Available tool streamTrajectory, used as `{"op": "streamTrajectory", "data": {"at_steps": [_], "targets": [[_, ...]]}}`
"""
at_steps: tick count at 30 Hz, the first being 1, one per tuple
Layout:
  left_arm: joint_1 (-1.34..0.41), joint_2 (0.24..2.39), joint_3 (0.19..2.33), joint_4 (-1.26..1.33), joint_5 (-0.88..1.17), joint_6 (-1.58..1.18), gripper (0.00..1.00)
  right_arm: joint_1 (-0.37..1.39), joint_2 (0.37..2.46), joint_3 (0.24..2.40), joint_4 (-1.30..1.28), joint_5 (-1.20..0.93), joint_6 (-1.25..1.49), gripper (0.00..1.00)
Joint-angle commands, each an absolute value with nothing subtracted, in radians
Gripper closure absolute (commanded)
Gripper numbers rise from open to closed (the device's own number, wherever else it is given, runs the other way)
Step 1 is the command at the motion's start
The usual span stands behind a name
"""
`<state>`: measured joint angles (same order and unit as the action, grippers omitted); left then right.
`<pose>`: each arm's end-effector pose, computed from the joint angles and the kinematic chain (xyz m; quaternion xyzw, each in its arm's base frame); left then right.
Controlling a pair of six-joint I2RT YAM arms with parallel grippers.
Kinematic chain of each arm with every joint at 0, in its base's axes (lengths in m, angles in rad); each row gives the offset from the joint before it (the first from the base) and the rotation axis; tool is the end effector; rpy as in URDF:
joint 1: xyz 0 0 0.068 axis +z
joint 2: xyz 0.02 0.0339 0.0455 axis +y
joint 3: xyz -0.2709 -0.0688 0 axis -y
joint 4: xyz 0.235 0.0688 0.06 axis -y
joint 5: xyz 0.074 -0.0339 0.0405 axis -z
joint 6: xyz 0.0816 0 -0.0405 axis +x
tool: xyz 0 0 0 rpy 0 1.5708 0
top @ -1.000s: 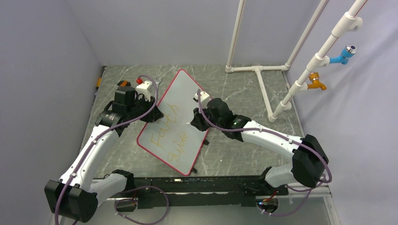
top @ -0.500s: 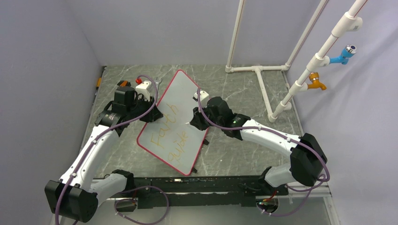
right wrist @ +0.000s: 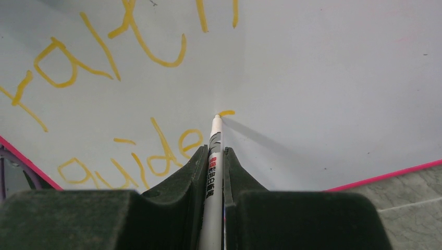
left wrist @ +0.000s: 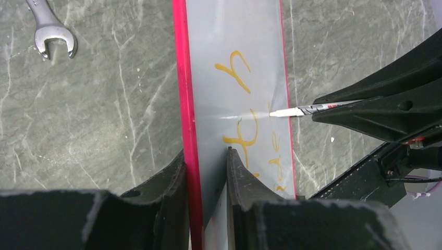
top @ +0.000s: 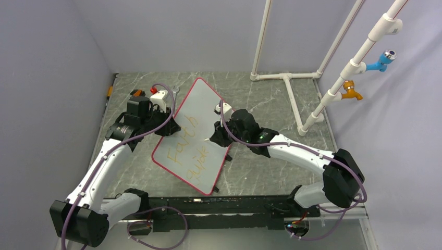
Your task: Write a sentence on the whiteboard
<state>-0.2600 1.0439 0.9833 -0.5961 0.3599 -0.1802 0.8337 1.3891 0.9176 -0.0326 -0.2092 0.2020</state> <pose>0.2256 -0.0897 0.3015 0.1141 0.8790 -0.2515 0.3886 0.2176 0.2649 0.2524 -0.3165 0.7976 0.3284 0.3948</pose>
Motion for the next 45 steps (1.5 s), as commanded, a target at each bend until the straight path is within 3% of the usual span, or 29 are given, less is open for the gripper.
{"op": "streamTrajectory", "data": {"at_steps": [1,24,45], "targets": [[-0.262,1.036,0.978,-0.557,0.258,-0.048,1.0,0.857,1.382,0.868,-0.015,-0.257,0.207,1.0],[-0.262,1.033,0.978,-0.558,0.256,-0.048,1.0,0.848,1.371,0.861,-0.061,-0.035,0.231,1.0],[-0.262,1.032,0.978,-0.557,0.259,-0.048,1.0,0.849,1.339,0.806,-0.089,-0.13,0.235,1.0]]}}
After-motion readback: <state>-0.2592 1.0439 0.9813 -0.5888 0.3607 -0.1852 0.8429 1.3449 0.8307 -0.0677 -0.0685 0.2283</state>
